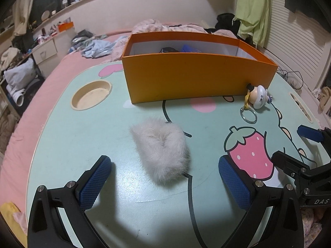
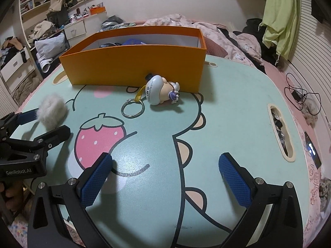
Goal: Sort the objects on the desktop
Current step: 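Withdraw both open grippers from the box back over the table, then grasp the white fluffy ball on the table with the left gripper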
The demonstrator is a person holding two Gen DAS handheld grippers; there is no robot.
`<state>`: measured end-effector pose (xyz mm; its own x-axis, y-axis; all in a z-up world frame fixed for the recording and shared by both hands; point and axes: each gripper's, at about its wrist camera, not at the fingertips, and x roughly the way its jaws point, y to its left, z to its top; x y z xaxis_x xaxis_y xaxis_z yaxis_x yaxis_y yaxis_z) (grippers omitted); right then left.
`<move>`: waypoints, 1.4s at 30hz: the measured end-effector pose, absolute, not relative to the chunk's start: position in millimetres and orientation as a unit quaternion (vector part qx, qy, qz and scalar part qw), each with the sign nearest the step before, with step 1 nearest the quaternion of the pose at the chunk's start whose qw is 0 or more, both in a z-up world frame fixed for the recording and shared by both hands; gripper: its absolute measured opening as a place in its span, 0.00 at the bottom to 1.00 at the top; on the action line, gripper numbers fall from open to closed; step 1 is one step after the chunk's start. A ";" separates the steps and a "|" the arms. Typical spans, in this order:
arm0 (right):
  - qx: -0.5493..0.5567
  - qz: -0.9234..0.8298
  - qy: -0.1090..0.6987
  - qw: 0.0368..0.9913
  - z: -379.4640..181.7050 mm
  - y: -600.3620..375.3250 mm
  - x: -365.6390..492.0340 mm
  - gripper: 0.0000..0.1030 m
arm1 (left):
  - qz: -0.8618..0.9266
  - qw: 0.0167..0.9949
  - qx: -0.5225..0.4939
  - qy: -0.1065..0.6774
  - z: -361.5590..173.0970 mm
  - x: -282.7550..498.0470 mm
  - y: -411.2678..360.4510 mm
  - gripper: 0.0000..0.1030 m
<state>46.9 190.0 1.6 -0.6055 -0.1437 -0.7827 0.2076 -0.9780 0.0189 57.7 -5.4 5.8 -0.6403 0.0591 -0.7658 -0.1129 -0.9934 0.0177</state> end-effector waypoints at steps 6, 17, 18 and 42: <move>0.433 -0.895 0.037 0.098 1.4 189.5 46.9 1.00 | 0.905 0.047 -0.421 0.032 6.1 57.8 -5.3 1.00; 0.433 -0.895 0.037 0.098 1.5 189.5 46.8 1.00 | 0.905 0.048 -0.422 0.032 6.2 57.8 -5.1 1.00; 0.433 -0.895 0.037 0.098 1.3 189.6 46.8 1.00 | 0.905 0.047 -0.422 0.032 6.4 57.8 -5.0 1.00; 0.433 -0.895 0.036 0.098 1.2 189.9 46.5 1.00 | 0.928 0.122 -0.341 0.085 26.6 91.3 22.6 0.17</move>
